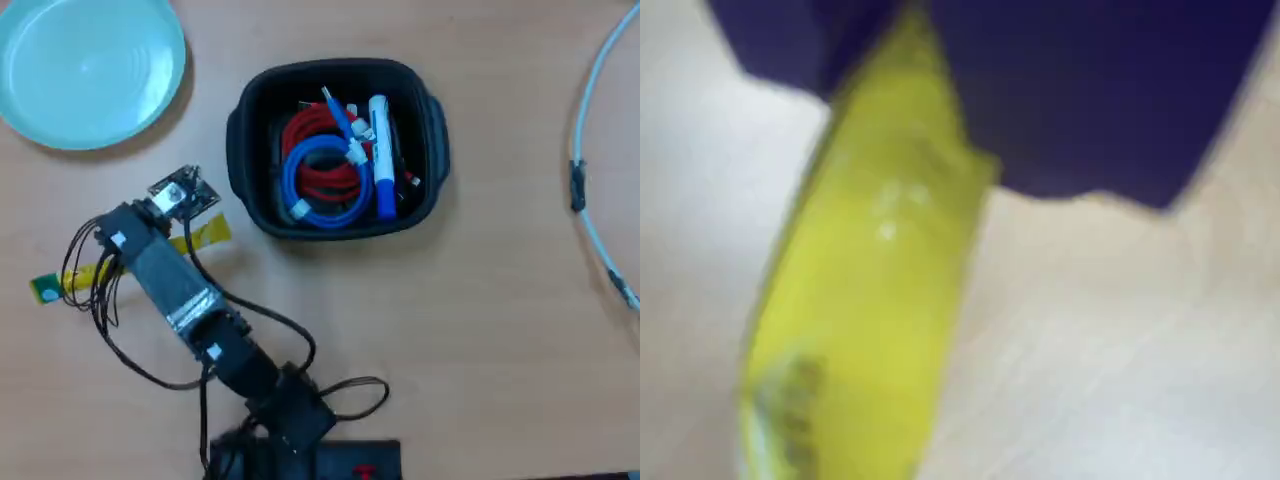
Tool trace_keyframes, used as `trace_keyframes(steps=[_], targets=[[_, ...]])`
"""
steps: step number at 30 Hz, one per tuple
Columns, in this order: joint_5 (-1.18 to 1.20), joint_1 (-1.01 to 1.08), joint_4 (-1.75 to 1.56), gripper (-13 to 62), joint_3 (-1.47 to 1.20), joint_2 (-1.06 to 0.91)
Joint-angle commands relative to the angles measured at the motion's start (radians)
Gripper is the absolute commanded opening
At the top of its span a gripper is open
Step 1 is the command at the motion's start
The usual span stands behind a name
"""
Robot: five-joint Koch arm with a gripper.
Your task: Pick up the yellow instant coffee stick, then put it in the black bowl
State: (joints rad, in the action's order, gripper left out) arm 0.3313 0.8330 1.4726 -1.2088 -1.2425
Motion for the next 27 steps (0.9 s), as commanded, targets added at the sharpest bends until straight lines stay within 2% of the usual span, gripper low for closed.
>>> trace_keyframes(steps=[1,7,17,27], targets=[[-0.083,0.003,0.032,-6.5,0.13,-0.132],[-0.224,0.138,0.023,-6.5,0.184,-0.199],[-0.276,0.4,-0.219,-6.6,0.178,-0.193],[-0.295,0.676,-0.224,-6.6,0.161,-0.19]])
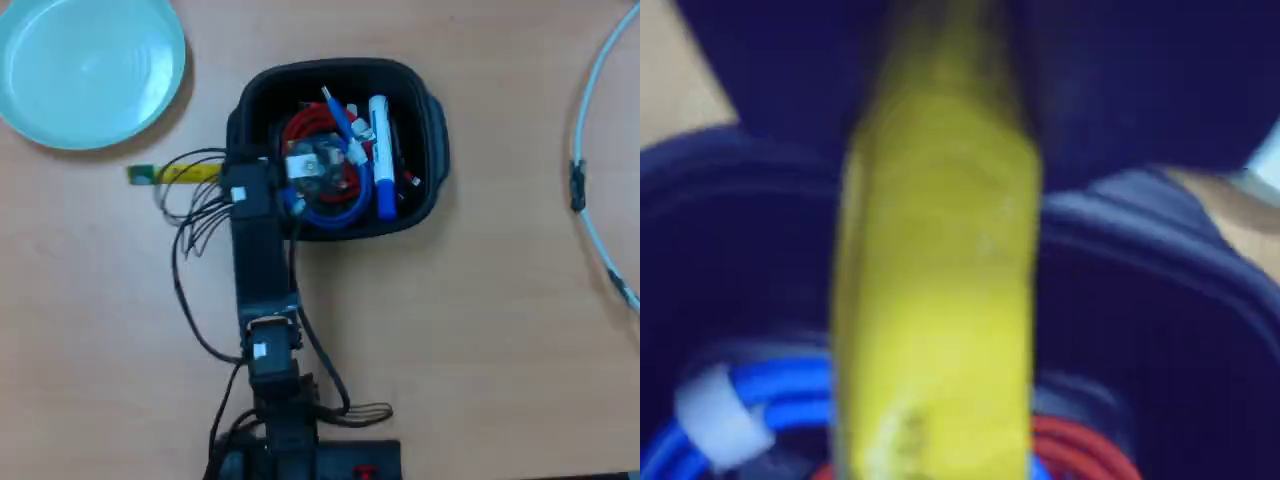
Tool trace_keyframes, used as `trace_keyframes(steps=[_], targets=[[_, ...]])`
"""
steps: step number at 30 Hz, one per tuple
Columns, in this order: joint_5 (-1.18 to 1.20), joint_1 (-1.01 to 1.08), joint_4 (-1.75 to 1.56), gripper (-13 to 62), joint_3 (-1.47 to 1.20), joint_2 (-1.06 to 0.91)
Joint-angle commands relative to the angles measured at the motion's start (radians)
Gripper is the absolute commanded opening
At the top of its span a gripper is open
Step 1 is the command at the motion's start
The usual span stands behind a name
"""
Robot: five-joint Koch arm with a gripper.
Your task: Pick up the yellow instant coffee stick, then put it in the black bowl
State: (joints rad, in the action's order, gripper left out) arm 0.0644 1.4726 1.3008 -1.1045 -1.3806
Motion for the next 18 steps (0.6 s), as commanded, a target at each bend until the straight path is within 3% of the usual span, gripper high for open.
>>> trace_keyframes(steps=[1,8,18], targets=[[-0.029,0.061,-0.052,-6.6,0.049,-0.051],[-0.029,0.209,-0.052,-6.2,0.009,-0.037],[-0.08,0.261,-0.057,-5.4,-0.011,0.143]])
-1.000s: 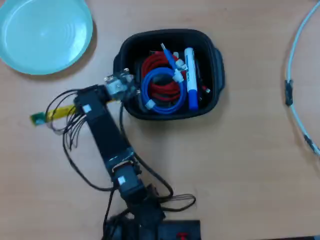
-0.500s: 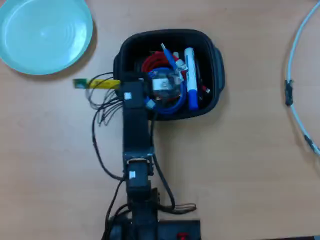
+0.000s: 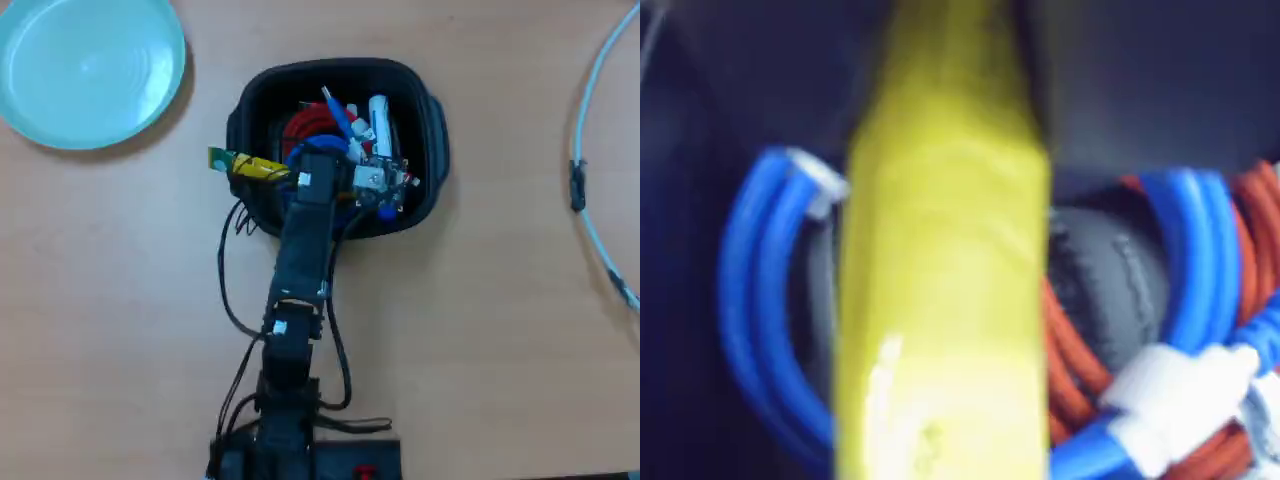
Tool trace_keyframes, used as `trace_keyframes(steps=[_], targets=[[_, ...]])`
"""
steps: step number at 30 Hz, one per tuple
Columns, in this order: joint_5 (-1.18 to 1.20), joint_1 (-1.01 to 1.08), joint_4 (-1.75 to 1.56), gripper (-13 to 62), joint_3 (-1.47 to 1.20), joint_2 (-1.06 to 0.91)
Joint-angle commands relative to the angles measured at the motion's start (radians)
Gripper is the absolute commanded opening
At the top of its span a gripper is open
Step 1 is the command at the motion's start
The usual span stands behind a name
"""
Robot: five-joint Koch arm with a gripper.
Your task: Pick up the yellow instant coffee stick, then put it in the black bowl
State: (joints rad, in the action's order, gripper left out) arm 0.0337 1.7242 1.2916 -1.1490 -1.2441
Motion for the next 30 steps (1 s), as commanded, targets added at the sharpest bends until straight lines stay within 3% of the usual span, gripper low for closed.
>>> trace_keyframes(steps=[1,8,19,23,30], targets=[[-0.078,0.009,-0.049,-4.7,0.034,0.023],[-0.152,0.009,-0.052,9.0,0.034,0.078],[-0.149,0.009,-0.04,42.5,0.032,0.08],[-0.144,0.011,0.021,46.9,0.034,0.069],[-0.126,0.008,0.291,46.9,0.038,-0.02]])
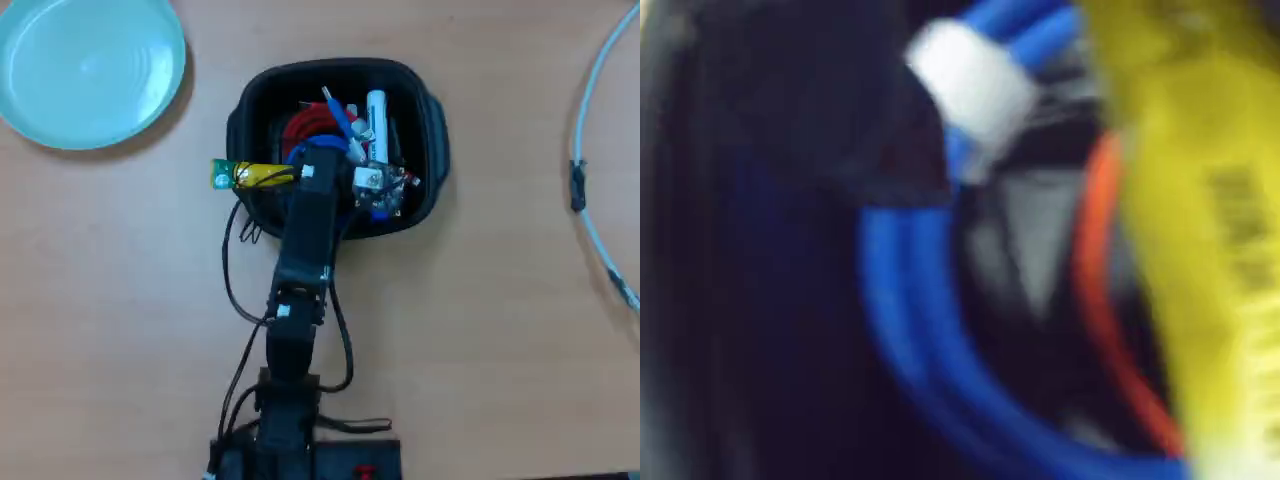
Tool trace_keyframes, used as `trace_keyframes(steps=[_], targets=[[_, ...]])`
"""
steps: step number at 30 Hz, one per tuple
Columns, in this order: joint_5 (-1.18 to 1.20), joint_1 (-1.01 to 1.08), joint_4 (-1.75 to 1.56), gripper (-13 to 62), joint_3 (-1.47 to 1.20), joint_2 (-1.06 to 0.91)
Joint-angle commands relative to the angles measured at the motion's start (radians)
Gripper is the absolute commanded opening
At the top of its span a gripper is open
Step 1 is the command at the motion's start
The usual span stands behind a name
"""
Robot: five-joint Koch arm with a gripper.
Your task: Pick up the yellow instant coffee stick, then put it in the black bowl
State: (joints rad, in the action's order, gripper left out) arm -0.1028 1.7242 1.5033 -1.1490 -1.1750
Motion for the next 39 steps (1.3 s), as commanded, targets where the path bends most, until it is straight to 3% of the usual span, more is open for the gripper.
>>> trace_keyframes(steps=[1,10,16,23,28,39], targets=[[0.018,0.009,0.086,46.9,0.034,-0.115],[0.097,0.002,0.173,46.9,0.02,-0.285],[0.133,-0.014,0.176,46.9,-0.129,-0.489],[0.249,-0.175,0.124,46.4,-0.396,-0.683],[0.241,-0.331,-0.098,46.1,-0.672,-0.882],[0.198,-0.316,-0.517,46.7,-1.301,-1.147]])
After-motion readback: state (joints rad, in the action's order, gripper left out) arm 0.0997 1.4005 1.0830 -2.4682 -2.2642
